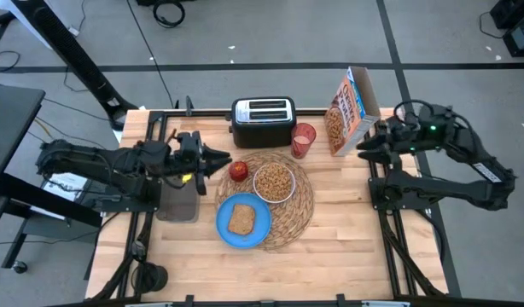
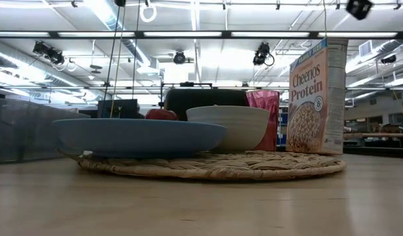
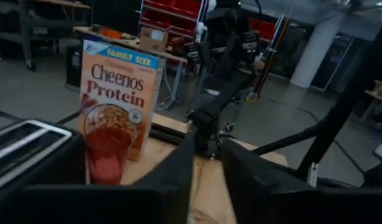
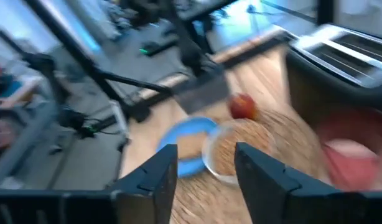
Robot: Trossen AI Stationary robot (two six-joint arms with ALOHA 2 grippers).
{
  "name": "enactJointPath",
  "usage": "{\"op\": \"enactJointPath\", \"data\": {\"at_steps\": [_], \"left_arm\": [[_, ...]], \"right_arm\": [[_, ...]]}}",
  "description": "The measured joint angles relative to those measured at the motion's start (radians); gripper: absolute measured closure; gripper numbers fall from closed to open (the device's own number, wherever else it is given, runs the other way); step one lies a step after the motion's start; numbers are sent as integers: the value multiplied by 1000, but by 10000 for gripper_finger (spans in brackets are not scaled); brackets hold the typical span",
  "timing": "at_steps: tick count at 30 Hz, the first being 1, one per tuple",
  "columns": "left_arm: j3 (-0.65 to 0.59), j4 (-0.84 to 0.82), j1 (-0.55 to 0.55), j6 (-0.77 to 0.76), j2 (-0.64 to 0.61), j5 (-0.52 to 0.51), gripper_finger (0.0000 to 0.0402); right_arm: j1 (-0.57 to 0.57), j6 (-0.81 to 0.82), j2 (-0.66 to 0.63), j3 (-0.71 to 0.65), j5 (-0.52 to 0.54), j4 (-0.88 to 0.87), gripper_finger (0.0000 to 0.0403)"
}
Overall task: Arrange a breakfast setting
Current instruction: Adjust the white bowl on the brown woven mat
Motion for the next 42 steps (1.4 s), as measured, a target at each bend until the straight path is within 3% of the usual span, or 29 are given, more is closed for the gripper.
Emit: {"op": "enactJointPath", "data": {"at_steps": [5, 13, 19, 23, 28, 35, 42], "left_arm": [[0, -13, 80, 127, -29, -27, 391], [0, -17, 103, 98, -32, -64, 372], [0, -18, 103, 113, -31, 7, 378], [1, -35, 102, 138, 1, 80, 379], [2, -42, 98, 133, 59, 87, 379], [1, -41, 97, 133, 123, 87, 379], [0, -39, 64, 133, 113, 89, 379]], "right_arm": [[38, 24, 88, -35, -84, 258, 274], [274, 28, 225, -35, 0, 450, 330], [500, 35, 319, -12, 176, 487, 349], [634, 17, 392, 34, 310, 480, 351], [761, -19, 484, 49, 471, 475, 352], [855, -56, 647, 50, 685, 399, 358], [812, -68, 816, 50, 670, 393, 292]]}}
